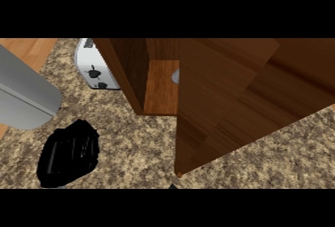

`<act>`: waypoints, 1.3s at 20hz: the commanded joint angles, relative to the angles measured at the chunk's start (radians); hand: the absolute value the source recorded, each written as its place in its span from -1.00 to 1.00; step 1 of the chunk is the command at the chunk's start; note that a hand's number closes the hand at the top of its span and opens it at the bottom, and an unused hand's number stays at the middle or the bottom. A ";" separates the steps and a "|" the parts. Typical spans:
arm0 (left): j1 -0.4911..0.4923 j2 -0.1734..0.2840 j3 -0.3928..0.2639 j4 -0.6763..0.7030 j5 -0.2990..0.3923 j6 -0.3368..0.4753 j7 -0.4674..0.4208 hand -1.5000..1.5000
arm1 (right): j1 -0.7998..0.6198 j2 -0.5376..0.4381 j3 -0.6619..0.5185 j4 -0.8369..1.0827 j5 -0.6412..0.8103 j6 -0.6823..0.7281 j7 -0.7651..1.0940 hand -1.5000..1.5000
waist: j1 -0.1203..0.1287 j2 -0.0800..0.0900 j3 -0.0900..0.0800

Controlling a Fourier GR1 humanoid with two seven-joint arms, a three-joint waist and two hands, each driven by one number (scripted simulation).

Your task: Pick up the bottled water, place it into the cabinet and close the cabinet

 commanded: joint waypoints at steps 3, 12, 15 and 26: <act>0.093 0.067 0.075 -0.053 0.049 -0.069 -0.013 1.00 | -0.251 0.128 0.099 0.154 0.089 -0.035 0.044 1.00 | 0.017 0.000 -0.002; 0.160 0.091 0.121 -0.036 0.060 -0.132 -0.053 1.00 | -0.410 0.125 -0.026 0.269 0.097 -0.193 0.082 1.00 | 0.027 0.006 -0.003; 0.170 0.137 0.167 -0.063 0.098 -0.182 -0.040 1.00 | -0.433 0.126 -0.126 0.324 0.039 -0.220 0.060 1.00 | 0.033 0.011 -0.001; 0.233 0.183 0.262 -0.032 0.141 -0.308 -0.064 1.00 | -0.630 0.135 -0.479 0.829 -0.400 -0.078 -0.215 1.00 | 0.017 0.015 0.002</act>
